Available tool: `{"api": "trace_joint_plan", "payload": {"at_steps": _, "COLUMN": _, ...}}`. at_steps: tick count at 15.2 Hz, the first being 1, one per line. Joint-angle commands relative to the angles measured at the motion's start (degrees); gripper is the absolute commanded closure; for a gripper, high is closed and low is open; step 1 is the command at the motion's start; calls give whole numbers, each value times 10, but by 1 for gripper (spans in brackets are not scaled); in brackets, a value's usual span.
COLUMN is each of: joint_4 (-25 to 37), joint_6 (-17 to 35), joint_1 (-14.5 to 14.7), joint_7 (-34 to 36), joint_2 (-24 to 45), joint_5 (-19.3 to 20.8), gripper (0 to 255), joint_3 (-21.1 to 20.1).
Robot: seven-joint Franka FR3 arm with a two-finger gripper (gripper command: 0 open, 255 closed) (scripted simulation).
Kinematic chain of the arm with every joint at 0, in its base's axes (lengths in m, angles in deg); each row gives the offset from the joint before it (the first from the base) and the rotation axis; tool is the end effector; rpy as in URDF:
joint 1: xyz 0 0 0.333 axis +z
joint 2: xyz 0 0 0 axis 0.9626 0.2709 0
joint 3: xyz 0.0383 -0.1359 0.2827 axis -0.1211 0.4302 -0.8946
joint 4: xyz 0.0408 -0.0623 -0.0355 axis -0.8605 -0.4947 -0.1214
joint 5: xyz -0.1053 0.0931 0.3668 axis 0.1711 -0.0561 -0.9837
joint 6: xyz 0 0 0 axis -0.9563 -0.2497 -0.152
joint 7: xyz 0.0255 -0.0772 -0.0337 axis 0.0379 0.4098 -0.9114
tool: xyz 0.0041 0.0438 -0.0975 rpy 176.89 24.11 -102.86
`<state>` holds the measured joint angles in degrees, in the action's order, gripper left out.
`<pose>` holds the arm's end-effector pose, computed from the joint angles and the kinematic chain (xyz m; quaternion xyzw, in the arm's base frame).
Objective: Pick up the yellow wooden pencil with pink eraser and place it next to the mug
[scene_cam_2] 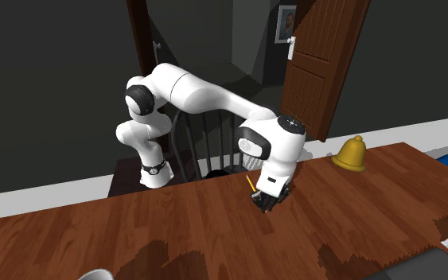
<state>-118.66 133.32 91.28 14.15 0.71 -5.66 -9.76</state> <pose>0.5361 0.4114 0.4116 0.9989 0.0057 -0.0452 0.0136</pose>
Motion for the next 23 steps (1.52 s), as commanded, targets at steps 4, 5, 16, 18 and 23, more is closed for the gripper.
{"api": "trace_joint_plan", "payload": {"at_steps": 4, "joint_4": 1, "joint_6": -2, "joint_1": -1, "joint_7": 0, "joint_2": 3, "joint_5": 1, "gripper": 255, "joint_3": 2}}
{"api": "trace_joint_plan", "payload": {"at_steps": 5, "joint_4": 1, "joint_6": -2, "joint_1": -1, "joint_7": -1, "joint_2": 4, "joint_5": 2, "gripper": 255, "joint_3": 2}}
{"api": "trace_joint_plan", "payload": {"at_steps": 16, "joint_4": 53, "joint_6": -65, "joint_1": 2, "joint_7": -3, "joint_2": -9, "joint_5": -5, "gripper": 255, "joint_3": -2}}
{"api": "trace_joint_plan", "payload": {"at_steps": 18, "joint_4": 67, "joint_6": -80, "joint_1": 4, "joint_7": -3, "joint_2": -9, "joint_5": -5, "gripper": 255, "joint_3": -2}}
{"api": "trace_joint_plan", "payload": {"at_steps": 23, "joint_4": 108, "joint_6": -119, "joint_1": 8, "joint_7": -4, "joint_2": -9, "joint_5": -5, "gripper": 255, "joint_3": -4}}
